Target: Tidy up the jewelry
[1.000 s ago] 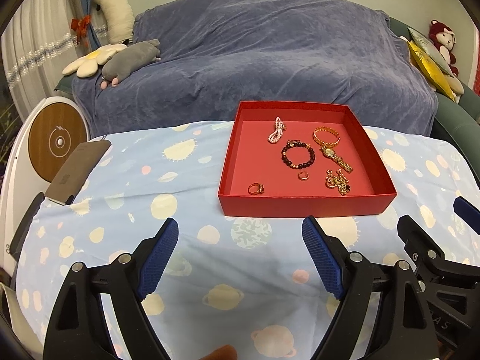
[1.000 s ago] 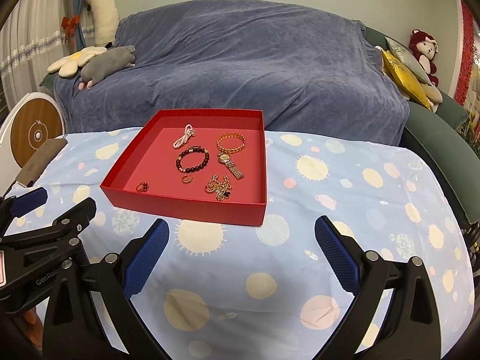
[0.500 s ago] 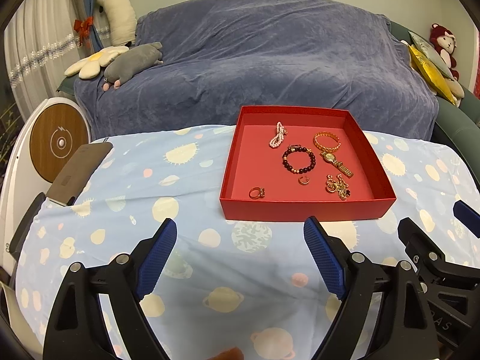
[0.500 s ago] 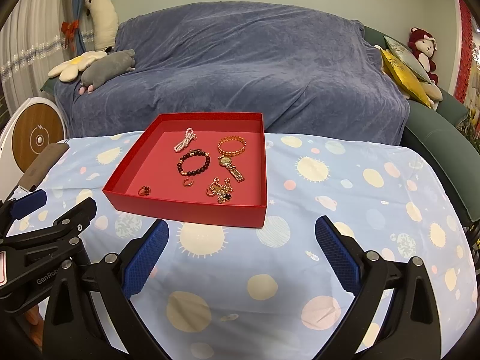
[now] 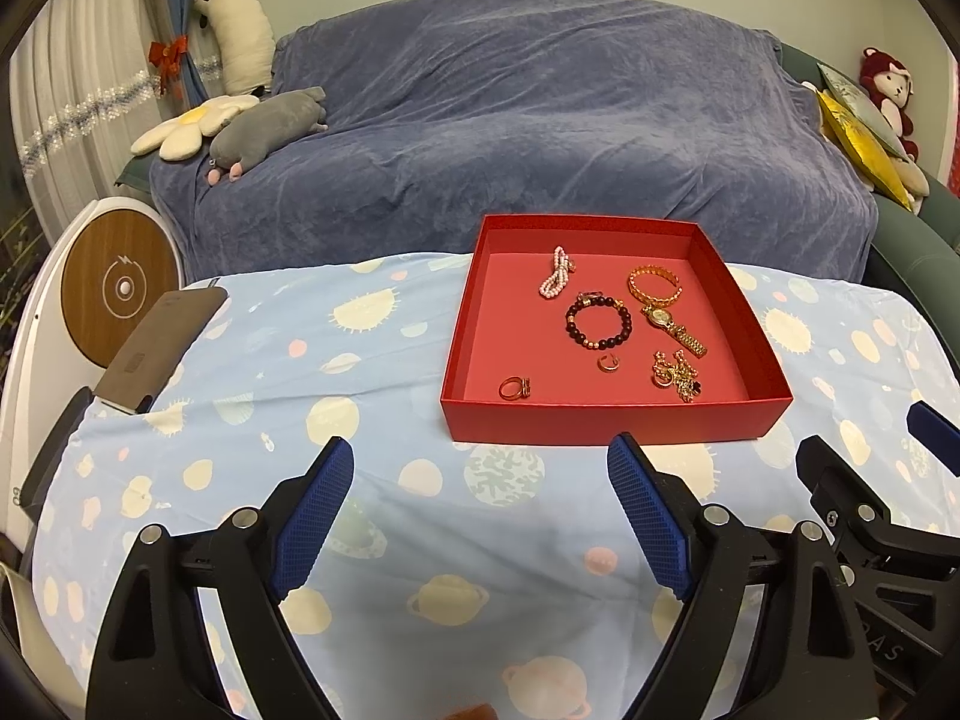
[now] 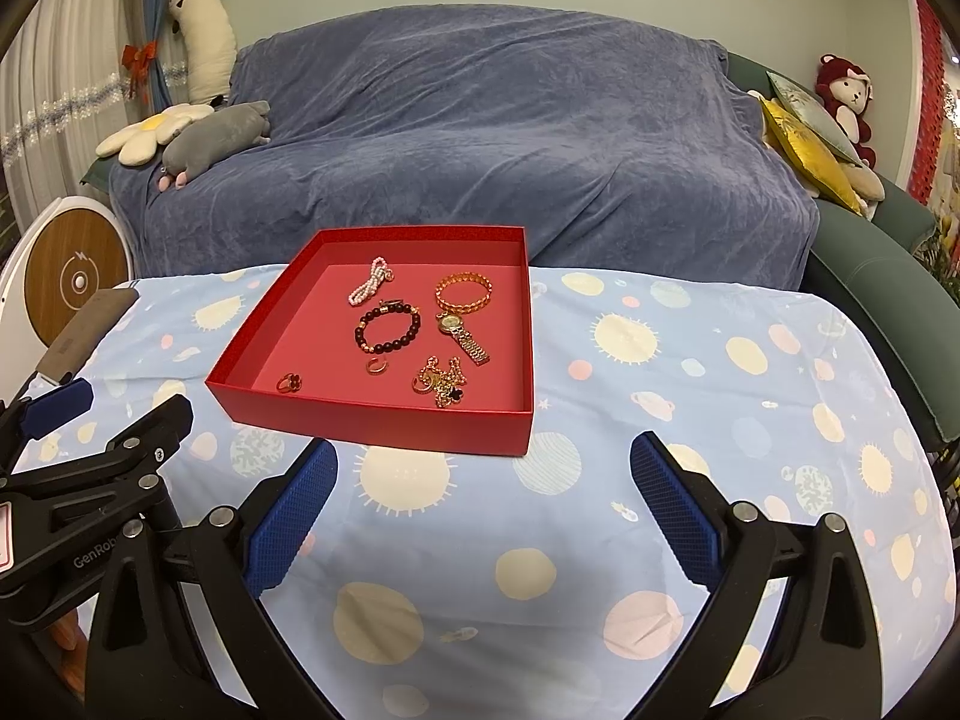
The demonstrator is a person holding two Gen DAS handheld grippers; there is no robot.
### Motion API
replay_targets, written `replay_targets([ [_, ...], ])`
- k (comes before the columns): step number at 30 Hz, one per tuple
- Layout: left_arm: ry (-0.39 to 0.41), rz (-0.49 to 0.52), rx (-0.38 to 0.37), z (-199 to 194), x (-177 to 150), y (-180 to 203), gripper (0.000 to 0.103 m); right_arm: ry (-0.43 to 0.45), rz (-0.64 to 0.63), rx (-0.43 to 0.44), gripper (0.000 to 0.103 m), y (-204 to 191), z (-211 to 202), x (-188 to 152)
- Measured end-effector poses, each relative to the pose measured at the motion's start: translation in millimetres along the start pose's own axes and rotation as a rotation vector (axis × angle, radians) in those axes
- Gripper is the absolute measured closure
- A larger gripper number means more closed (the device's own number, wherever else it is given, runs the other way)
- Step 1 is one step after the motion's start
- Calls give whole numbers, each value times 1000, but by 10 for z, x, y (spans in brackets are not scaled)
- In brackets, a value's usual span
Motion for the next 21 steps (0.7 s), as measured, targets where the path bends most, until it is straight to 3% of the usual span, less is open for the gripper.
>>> replay_targets([
  [21, 30, 0, -6, -28, 16, 1, 19, 2, 3, 0, 7, -7, -15, -5],
])
Point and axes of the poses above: each gripper's, at about its wrist camera, not at the fingertips, and z roughly the way its jaws point, y to its right, x to its top, the point moved 8 cm from there along z, roughly the way its jaws point, and after that the axes turned 10 degrees about -z, right-handed, at the moved point
